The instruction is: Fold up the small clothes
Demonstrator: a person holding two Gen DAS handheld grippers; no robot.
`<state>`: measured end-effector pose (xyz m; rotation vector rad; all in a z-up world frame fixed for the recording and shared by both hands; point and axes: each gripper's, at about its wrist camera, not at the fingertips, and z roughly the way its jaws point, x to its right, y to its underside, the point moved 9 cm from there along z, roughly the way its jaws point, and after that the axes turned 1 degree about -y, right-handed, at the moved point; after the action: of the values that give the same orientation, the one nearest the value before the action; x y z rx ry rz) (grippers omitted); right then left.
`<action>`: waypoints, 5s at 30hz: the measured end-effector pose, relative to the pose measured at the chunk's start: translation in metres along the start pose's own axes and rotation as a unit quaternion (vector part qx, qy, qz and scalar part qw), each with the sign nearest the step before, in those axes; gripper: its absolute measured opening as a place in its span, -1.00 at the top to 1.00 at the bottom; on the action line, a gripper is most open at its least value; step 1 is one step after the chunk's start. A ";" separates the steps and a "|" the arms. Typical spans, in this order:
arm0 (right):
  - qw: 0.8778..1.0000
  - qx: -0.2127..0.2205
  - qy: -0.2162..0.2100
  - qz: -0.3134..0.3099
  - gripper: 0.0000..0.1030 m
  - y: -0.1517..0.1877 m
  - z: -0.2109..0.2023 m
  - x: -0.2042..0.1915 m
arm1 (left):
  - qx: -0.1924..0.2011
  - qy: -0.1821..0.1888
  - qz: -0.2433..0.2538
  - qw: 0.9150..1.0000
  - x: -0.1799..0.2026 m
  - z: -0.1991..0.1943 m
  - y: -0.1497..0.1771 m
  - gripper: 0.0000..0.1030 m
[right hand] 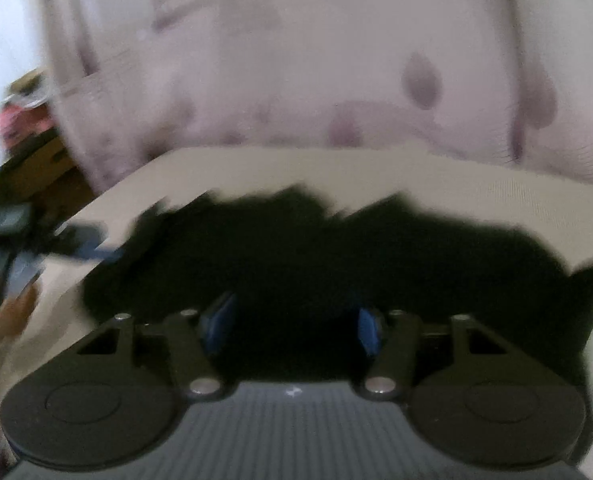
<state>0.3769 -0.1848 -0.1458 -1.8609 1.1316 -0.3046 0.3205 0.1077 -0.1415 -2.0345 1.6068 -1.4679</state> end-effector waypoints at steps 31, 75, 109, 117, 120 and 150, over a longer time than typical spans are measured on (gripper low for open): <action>0.965 0.166 -0.013 0.201 -0.25 -0.035 -0.019 0.072 | 0.157 -0.082 -0.050 0.983 -0.018 -0.006 -0.058 -0.98; 0.968 0.084 0.002 0.237 0.59 0.104 -0.104 0.114 | 0.092 -0.098 0.049 0.990 -0.035 -0.001 0.014 -1.00; 0.999 0.020 -0.034 0.015 0.75 0.001 -0.028 -0.021 | 0.126 -0.102 0.015 0.987 -0.044 -0.011 0.010 -1.00; 0.993 -0.039 -0.029 0.111 0.69 -0.017 0.077 0.001 | 0.132 -0.105 0.009 0.986 -0.045 -0.014 0.009 -1.00; 0.989 0.037 -0.056 0.131 0.61 -0.022 0.048 -0.007 | 0.130 -0.103 0.009 0.986 -0.044 -0.013 0.008 -1.00; 0.989 0.119 0.081 0.023 -0.41 0.069 -0.053 -0.023 | 0.004 -0.057 0.139 0.989 -0.014 0.045 0.000 -0.99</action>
<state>0.2925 -0.2083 -0.1657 -1.6206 1.1901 -0.5494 0.3556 0.1003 -0.1723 -1.7674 1.7487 -1.2346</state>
